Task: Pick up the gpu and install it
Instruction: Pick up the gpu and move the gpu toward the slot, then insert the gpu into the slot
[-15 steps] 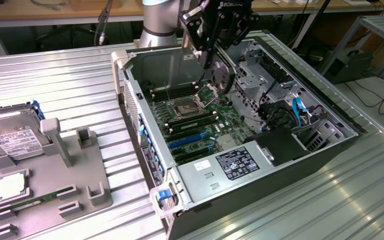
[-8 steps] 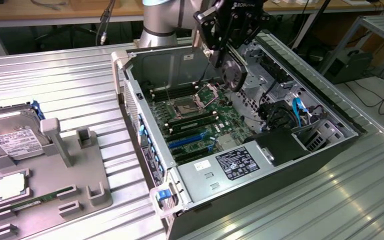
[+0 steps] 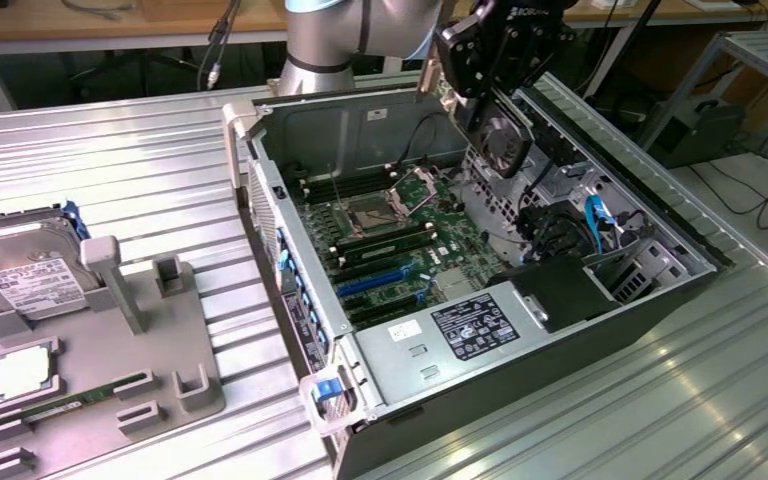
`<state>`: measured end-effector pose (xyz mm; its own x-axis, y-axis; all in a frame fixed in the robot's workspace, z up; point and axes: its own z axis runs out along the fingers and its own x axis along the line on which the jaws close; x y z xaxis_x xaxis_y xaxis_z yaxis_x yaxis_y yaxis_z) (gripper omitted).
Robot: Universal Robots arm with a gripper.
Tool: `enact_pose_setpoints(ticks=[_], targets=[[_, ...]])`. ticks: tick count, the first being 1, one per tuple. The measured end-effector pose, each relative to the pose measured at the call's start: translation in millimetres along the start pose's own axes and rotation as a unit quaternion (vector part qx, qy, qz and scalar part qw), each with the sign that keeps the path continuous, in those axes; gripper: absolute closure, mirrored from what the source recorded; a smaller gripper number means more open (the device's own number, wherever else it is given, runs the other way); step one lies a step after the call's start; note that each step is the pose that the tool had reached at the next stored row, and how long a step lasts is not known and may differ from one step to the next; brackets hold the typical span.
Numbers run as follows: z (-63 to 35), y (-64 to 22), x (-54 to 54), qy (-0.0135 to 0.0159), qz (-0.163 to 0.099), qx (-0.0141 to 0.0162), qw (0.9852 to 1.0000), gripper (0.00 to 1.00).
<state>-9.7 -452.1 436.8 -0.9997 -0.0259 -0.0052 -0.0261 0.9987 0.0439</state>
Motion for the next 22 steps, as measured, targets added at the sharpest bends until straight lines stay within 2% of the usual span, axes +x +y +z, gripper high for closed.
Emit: enact_pose_setpoints(ticks=[4,14,18,22], targets=[[0.3,-0.3,-10.7,0.0000,0.000,0.0001,1.0000,0.72],[0.4,-0.3,-10.7,0.0001,-0.003,-0.0001,1.0000,0.72],[0.5,-0.3,-10.7,0.0017,-0.038,-0.0003,0.9993,0.72],[0.5,-0.3,-10.7,0.0034,-0.078,-0.0005,0.9970,0.72]])
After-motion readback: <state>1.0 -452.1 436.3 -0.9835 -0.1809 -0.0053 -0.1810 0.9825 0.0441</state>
